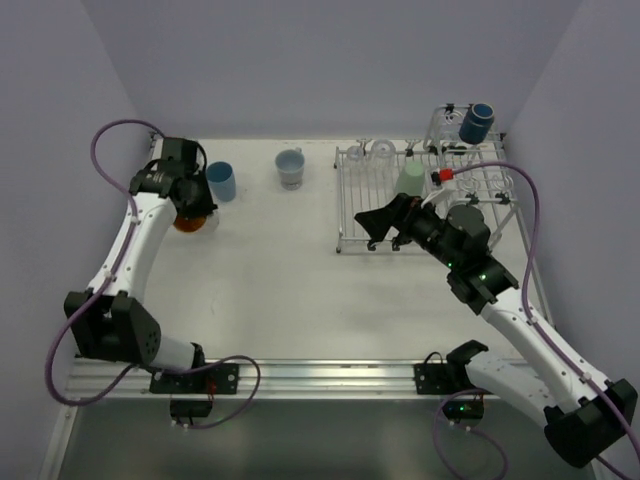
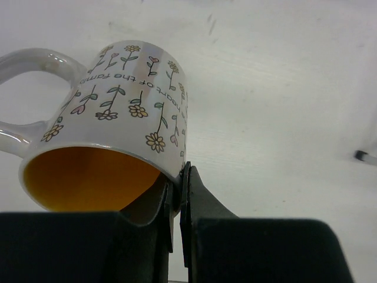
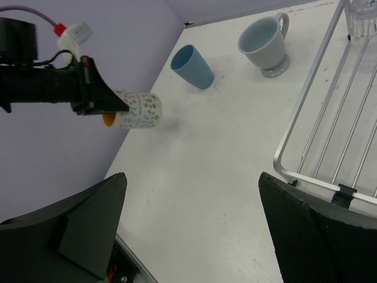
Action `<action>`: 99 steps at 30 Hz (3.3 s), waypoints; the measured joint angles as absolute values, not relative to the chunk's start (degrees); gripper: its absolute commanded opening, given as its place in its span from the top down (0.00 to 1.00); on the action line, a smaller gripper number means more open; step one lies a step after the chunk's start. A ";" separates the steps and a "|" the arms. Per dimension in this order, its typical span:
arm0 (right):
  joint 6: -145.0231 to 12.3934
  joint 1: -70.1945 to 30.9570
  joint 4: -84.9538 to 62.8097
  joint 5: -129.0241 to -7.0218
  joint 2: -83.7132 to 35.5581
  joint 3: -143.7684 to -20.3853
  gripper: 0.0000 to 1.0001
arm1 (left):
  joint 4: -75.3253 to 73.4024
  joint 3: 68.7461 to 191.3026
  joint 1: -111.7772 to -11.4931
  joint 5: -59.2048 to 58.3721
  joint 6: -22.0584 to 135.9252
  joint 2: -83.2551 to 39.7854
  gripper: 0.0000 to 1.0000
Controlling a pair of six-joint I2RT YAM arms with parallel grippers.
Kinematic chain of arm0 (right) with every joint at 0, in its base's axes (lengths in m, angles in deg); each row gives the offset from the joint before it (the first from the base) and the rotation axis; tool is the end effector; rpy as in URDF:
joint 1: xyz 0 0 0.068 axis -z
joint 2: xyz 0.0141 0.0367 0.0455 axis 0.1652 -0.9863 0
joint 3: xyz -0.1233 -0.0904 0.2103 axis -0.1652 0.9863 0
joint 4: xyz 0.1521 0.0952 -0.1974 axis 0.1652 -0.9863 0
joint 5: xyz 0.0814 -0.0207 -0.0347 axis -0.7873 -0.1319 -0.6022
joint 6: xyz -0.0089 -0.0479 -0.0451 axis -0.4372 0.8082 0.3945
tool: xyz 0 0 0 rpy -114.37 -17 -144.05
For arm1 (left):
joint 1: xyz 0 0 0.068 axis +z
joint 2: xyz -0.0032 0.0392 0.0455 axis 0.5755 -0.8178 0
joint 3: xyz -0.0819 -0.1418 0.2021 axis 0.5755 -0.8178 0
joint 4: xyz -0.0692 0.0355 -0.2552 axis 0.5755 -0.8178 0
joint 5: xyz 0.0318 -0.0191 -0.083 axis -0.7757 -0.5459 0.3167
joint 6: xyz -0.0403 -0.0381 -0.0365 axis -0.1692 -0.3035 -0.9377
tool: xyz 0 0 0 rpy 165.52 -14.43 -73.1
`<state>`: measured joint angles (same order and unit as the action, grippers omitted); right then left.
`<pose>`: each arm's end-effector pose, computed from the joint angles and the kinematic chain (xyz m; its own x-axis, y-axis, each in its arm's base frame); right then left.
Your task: Unload the cups from the dish rack
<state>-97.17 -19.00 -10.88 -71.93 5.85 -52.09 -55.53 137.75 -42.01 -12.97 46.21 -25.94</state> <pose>0.2084 0.1251 0.3315 -0.4643 0.4291 -0.7748 -0.4535 0.6362 0.6241 0.3009 -0.0323 0.3216 -0.7537 -0.2902 -0.5897 -0.2293 0.9570 -0.1780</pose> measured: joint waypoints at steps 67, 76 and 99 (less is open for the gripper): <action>-78.24 -20.32 -19.82 -23.10 -38.83 -84.18 0.01 | -22.40 104.51 -48.52 13.28 47.21 16.44 0.00; -78.64 -14.76 -24.83 -19.80 -46.70 -89.29 0.01 | -20.32 98.52 -56.74 13.45 50.27 20.42 0.00; -79.55 -9.19 -25.07 -24.39 -54.50 -94.60 0.31 | -20.23 98.50 -59.25 11.44 51.74 17.53 0.00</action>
<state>-79.55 -9.19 -25.07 -24.39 -54.50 -94.60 -20.23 98.50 -59.25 11.44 51.74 17.53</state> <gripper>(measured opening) 0.796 0.997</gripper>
